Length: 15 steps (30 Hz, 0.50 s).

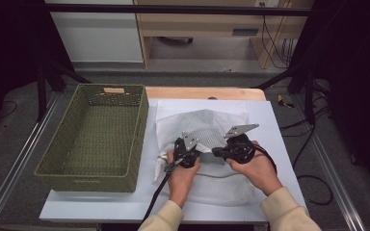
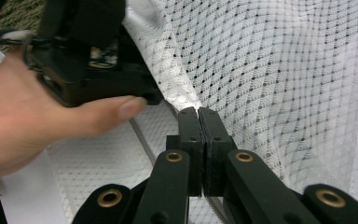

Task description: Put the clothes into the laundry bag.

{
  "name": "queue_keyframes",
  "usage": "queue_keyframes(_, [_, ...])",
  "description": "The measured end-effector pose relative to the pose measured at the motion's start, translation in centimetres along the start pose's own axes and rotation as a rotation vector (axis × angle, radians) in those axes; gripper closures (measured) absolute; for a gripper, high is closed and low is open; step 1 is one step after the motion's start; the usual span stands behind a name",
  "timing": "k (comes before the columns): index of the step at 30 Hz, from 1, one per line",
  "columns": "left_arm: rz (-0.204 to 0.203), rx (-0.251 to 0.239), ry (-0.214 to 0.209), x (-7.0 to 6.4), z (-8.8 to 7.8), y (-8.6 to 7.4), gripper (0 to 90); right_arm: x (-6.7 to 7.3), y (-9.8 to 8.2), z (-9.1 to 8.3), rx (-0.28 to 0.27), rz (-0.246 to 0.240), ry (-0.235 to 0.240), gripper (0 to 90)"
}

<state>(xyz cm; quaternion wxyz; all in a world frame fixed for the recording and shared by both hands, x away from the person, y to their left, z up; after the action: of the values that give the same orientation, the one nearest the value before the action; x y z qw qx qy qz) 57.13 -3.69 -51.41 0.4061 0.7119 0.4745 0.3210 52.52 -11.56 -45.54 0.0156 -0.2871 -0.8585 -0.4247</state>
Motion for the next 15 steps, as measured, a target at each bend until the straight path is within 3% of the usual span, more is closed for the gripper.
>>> queue_keyframes(5, [0.015, 0.019, -0.016, 0.2, -1.5, -1.0, 90.0, 0.0, 0.0, -0.1, 0.0, 0.001, -0.002, 89.4])
queue_keyframes(11, [0.061, 0.088, -0.038, -0.1, -2.9, -2.6, 90.0, 0.2, 0.0, 0.0, -0.001, 0.0, -0.001, 89.4])
queue_keyframes(15, [0.088, 0.121, -0.005, 0.3, -2.4, -3.0, 90.0, 0.4, 0.1, 0.1, -0.004, -0.005, 0.0, 89.4])
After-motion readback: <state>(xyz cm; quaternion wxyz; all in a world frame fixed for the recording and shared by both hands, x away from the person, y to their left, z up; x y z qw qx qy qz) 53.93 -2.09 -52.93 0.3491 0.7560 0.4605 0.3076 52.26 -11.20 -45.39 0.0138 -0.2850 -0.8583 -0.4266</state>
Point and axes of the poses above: each handheld gripper's, and its own axes: z roughly forward along the jaws, y roughly out of its top, x roughly to its left, the point moved 10 cm from there along z, roughly forward along the jaws, and after that the axes turned 15 degrees about y, right-handed, at the moved point
